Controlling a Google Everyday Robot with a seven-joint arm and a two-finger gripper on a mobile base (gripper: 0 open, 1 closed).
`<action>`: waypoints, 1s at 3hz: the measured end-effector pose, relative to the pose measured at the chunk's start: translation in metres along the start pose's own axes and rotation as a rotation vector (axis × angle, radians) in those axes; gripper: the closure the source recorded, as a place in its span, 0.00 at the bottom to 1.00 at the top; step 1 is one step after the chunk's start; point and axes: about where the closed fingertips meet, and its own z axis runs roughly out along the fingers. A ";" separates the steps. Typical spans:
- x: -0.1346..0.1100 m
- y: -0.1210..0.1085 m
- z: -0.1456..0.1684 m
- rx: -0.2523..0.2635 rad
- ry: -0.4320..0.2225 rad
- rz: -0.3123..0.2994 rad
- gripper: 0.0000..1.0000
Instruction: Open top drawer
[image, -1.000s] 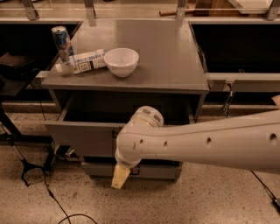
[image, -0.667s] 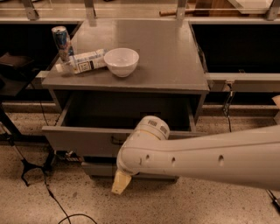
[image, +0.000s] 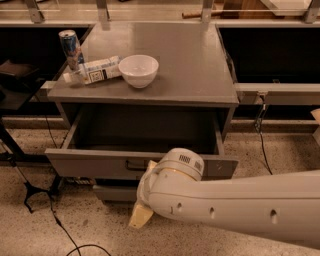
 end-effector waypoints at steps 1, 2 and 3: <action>-0.002 0.004 -0.004 0.013 -0.017 0.005 0.00; -0.005 0.000 -0.016 0.048 -0.038 0.007 0.00; -0.012 -0.011 -0.026 0.083 -0.049 -0.004 0.00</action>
Offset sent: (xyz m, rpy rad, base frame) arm -0.0078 -0.0044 0.0307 0.0488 -0.0992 -0.0317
